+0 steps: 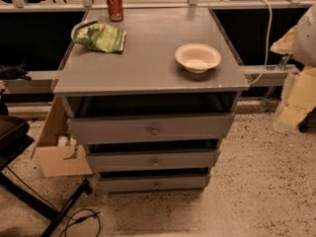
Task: Open middle drawer
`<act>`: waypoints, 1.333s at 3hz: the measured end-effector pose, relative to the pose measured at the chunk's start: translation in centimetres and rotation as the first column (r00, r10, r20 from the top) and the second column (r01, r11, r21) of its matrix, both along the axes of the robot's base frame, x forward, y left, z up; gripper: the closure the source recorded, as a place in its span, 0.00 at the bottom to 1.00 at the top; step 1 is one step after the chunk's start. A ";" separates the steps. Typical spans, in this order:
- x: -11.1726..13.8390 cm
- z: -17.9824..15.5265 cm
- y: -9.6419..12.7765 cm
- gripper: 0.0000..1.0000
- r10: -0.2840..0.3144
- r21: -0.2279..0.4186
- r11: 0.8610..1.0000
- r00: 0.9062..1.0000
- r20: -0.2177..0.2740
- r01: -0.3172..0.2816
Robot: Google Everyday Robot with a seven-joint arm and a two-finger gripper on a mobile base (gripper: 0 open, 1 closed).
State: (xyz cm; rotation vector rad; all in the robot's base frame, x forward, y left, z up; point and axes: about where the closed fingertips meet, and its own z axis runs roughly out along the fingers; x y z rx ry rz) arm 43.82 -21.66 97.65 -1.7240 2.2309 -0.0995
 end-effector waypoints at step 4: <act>-0.3 -15.5 -1.6 0.00 0.117 -0.152 0.982 0.993 0.004 -0.115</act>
Offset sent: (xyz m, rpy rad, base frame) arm 0.0078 -0.0052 -0.0831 -0.0505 0.0340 0.0362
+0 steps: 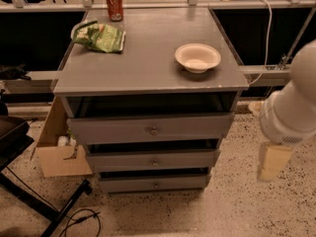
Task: Open middle drawer
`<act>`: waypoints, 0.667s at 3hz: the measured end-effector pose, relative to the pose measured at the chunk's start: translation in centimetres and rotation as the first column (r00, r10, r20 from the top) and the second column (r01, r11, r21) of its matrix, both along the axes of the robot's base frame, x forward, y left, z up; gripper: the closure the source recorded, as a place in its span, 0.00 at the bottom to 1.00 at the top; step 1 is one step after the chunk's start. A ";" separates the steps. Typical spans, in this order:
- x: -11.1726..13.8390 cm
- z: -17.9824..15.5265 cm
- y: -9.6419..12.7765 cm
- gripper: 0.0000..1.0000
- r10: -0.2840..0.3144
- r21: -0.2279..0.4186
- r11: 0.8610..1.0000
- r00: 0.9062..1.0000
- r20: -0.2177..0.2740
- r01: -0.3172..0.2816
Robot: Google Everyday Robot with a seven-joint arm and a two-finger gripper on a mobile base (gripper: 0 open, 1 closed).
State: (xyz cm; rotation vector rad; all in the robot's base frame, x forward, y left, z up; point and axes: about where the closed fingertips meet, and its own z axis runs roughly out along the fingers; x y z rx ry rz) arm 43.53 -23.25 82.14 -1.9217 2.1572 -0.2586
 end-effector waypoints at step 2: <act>1.6 -19.8 0.3 0.00 0.064 0.022 0.998 0.994 -0.092 -0.063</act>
Offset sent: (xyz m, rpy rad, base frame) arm 0.0267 0.0089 -0.2760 0.0481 0.1332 0.0863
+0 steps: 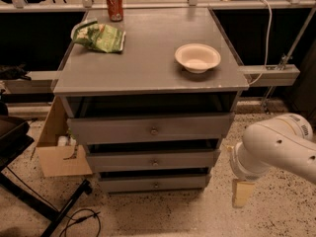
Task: Open middle drawer
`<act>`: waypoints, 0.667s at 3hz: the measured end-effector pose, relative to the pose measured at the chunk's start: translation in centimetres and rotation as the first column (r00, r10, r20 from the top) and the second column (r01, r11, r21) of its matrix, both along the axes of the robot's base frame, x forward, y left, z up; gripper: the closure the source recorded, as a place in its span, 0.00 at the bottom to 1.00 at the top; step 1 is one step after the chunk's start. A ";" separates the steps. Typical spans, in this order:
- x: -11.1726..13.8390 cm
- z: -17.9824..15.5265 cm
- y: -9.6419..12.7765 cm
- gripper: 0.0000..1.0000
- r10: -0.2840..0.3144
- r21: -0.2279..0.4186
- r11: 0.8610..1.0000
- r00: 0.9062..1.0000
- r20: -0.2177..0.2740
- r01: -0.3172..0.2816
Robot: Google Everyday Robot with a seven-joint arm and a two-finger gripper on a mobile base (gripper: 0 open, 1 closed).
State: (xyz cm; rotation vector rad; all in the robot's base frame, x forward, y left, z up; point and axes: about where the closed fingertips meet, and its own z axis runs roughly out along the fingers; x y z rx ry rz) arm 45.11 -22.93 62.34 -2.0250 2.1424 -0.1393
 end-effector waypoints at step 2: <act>0.4 -2.3 0.7 0.00 0.025 0.070 0.997 1.000 0.007 -0.025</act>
Offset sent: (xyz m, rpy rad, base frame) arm 0.0091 -0.0032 -0.0329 0.1544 -0.0243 0.0200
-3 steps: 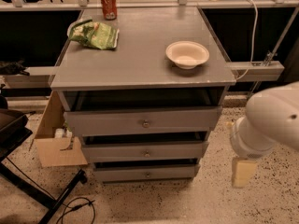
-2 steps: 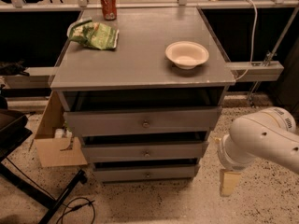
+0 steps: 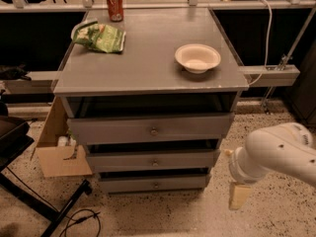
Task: Open middle drawer
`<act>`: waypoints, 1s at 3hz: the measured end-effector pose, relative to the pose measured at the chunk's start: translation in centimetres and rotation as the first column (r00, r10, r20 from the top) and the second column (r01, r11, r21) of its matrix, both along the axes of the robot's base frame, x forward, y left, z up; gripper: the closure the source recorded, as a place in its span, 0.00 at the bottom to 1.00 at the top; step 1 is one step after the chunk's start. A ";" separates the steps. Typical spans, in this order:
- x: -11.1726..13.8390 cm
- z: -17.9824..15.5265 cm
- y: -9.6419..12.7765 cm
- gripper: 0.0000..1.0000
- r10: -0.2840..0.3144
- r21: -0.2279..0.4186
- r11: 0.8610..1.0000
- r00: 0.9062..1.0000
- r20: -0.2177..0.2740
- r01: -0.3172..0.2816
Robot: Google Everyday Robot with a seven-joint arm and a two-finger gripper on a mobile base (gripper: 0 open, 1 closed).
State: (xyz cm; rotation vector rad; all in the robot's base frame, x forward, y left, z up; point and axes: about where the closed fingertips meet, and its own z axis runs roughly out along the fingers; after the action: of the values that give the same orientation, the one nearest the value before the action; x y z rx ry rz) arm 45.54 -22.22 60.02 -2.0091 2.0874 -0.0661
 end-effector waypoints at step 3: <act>6.6 -10.7 8.8 0.00 0.170 0.089 0.979 0.977 0.130 -0.182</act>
Offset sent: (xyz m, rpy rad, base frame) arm 0.0646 0.1090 -0.1265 0.1580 -0.1460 0.2279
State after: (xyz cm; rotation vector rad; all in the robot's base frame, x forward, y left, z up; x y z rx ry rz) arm 52.18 -13.42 49.31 -2.0653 1.7955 -0.0490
